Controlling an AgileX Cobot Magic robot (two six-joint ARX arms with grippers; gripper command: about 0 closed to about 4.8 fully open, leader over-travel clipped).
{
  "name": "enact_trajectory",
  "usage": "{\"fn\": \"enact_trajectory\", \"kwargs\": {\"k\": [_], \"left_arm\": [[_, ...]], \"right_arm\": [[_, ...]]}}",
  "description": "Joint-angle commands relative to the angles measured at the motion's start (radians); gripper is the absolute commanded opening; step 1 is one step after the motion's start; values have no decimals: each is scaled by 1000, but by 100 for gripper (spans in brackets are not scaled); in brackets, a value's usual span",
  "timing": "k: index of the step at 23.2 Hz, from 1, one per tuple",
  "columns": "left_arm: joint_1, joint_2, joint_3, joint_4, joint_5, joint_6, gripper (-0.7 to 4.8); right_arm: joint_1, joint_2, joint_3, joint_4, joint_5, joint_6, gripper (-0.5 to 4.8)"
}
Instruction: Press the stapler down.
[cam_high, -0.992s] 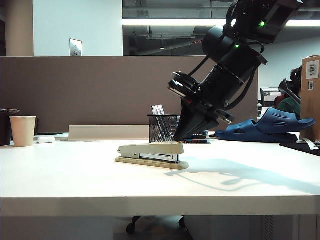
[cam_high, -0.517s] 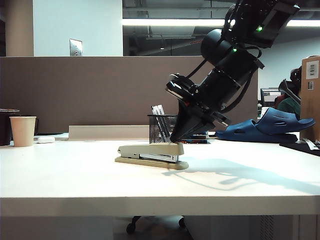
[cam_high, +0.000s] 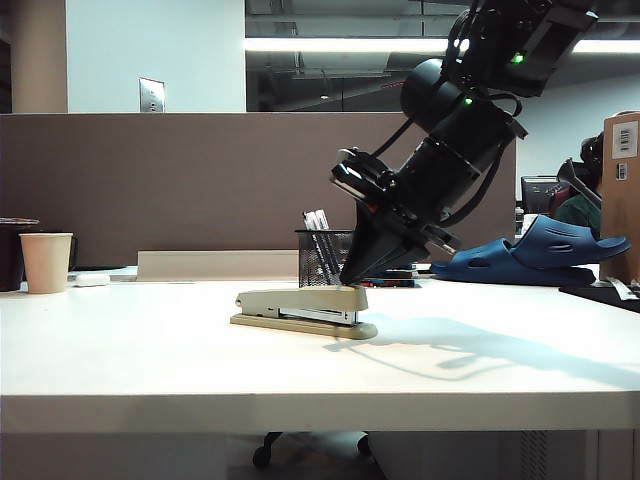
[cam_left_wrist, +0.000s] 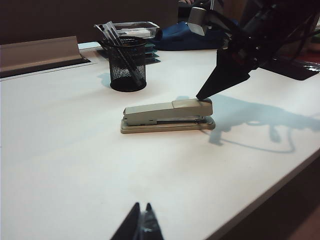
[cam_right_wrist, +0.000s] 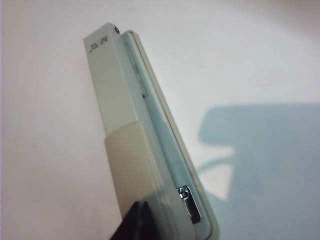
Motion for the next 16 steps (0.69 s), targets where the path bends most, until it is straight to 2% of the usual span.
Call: {"fn": "enact_trajectory", "kwargs": {"k": [1,16], "left_arm": [[0,0,3,6,0,3,-5],[0,0,3,6,0,3,-6]], "right_arm": [[1,19,-13,-89,37,0,-9],[1,24,-13,-111,37,0,-9]]}}
